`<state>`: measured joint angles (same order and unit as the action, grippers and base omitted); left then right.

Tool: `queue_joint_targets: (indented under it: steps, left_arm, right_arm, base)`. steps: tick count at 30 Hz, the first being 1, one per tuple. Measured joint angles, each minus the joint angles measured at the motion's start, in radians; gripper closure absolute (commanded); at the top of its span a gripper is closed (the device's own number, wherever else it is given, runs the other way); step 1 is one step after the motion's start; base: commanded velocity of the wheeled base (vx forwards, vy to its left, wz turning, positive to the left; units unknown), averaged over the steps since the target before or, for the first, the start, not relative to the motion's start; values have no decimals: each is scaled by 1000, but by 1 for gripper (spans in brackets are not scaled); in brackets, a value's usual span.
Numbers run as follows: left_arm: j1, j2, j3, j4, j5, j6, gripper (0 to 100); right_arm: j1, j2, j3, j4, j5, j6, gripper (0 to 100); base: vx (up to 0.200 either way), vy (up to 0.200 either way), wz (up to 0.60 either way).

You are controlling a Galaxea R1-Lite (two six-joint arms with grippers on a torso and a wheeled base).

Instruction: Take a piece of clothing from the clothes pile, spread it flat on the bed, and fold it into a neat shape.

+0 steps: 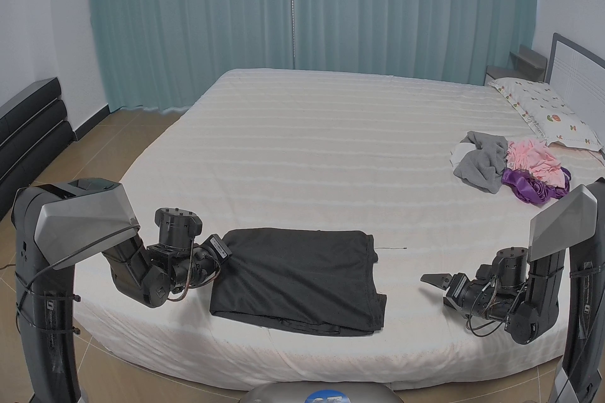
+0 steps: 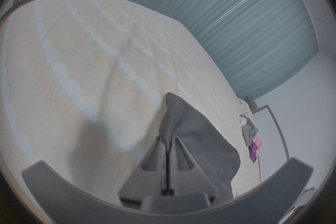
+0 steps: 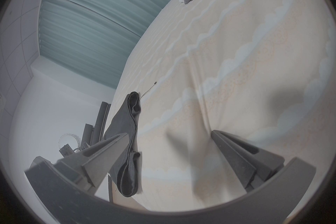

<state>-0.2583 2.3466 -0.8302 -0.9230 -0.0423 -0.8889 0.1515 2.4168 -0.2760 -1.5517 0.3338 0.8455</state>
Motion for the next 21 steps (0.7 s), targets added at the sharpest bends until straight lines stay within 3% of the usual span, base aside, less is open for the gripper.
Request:
queue_joint_targets:
  steps: [1,13,21]
  left_arm:
    - [0,1,0,0,0,0,0]
    - [3,-4,8,0,1,-8,0]
    - [27,-34,17,-1,-1,-133,0]
  right_arm:
    - [0,0,0,0,0,0,0]
    - [0,0,0,-1,0,0,0]
    - [0,0,0,-1,-1,0,0]
  base:
    - [0,0,0]
    - [0,0,0]
    - [0,0,0]
